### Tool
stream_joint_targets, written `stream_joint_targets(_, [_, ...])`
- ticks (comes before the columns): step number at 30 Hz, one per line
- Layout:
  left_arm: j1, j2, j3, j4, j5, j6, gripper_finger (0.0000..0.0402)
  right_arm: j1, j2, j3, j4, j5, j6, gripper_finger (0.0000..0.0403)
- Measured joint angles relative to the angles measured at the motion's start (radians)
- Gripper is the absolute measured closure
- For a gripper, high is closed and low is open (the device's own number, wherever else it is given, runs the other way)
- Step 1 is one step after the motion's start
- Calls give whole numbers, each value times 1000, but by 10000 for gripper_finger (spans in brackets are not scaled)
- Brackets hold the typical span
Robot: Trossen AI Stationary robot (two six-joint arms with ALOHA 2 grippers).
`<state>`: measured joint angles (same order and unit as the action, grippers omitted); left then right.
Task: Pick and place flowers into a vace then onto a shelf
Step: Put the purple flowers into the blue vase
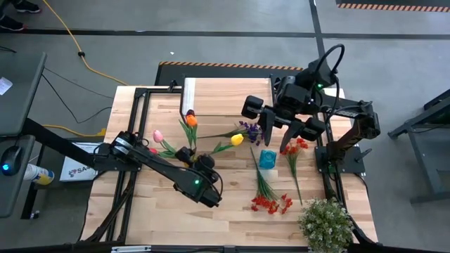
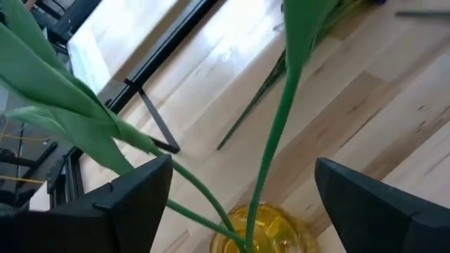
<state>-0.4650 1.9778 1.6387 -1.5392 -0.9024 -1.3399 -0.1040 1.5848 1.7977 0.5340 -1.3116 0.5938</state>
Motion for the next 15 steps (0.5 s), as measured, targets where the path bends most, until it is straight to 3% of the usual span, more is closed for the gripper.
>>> stream_joint_targets(15, [-15,0,138,-32,37,80,37,0,0,0,-22,-25,8,265])
